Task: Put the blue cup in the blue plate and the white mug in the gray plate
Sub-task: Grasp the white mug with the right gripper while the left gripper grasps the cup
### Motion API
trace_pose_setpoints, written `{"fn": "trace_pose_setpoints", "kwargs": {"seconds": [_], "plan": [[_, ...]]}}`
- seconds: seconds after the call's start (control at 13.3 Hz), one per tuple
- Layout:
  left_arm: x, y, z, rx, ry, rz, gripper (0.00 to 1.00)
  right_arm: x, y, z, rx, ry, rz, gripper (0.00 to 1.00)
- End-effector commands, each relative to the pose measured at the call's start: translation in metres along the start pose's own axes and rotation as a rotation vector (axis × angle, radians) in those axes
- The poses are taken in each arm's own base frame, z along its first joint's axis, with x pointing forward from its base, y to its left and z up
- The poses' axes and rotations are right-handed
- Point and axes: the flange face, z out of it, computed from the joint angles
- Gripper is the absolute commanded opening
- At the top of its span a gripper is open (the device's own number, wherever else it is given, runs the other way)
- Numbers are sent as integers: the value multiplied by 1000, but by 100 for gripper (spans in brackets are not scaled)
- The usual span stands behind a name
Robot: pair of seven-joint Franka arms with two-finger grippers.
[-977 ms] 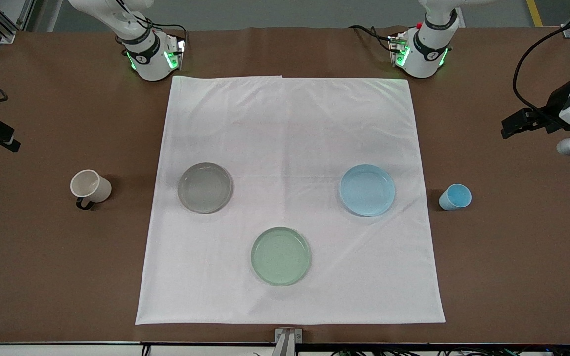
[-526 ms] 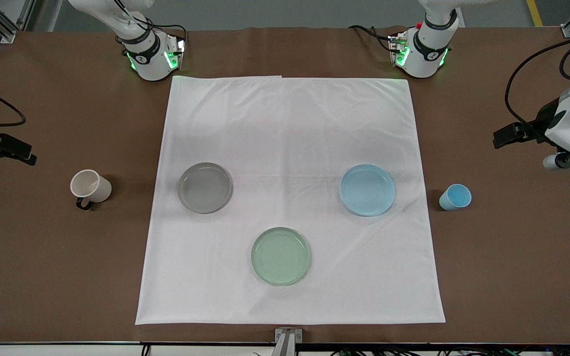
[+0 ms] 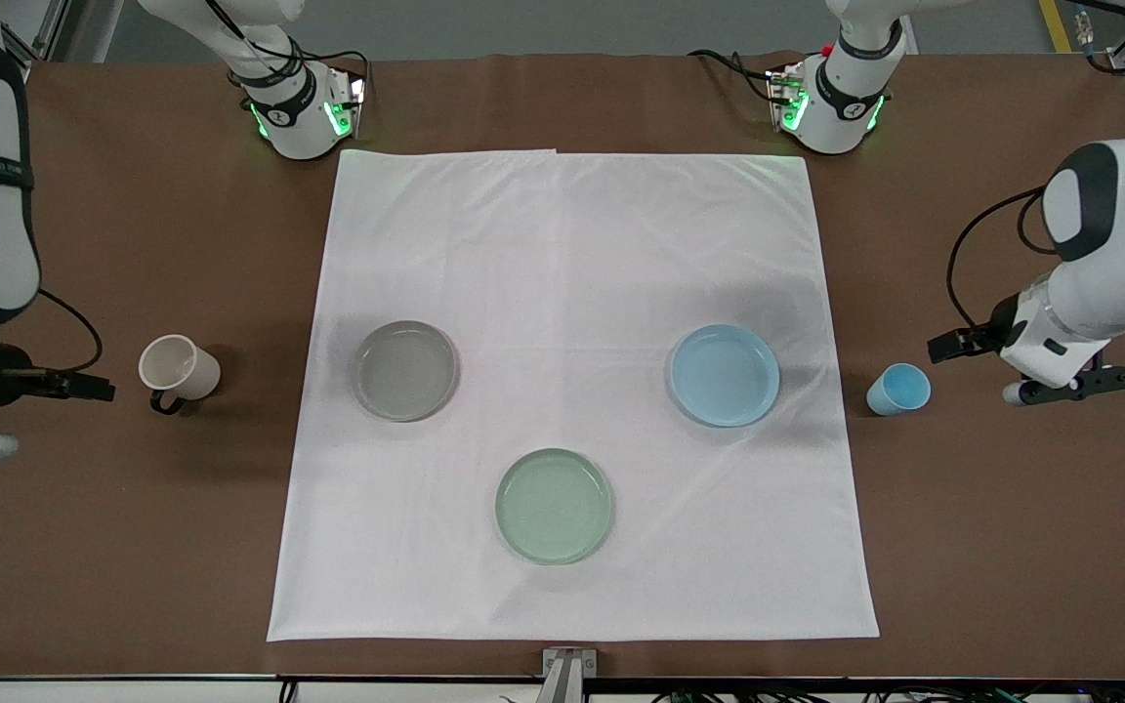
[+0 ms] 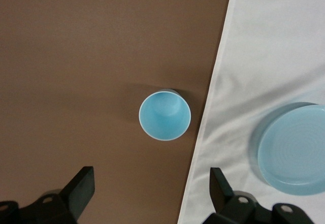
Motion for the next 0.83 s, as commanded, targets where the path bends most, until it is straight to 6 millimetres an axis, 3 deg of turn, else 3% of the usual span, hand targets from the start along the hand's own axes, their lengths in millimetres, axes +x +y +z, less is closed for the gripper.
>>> {"fn": "trace_pose_setpoints", "kwargs": {"seconds": [0.0, 0.3, 0.45, 0.75], "plan": [[4, -11, 50, -17, 17, -27, 97, -14, 10, 45, 9, 37, 12, 100], [12, -15, 105, -33, 36, -37, 81, -24, 19, 106, 48, 103, 81, 100], [15, -25, 119, -36, 37, -55, 77, -25, 24, 133, 42, 96, 95, 99], [15, -25, 134, -36, 12, -53, 68, -27, 29, 162, 62, 51, 122, 94]]}}
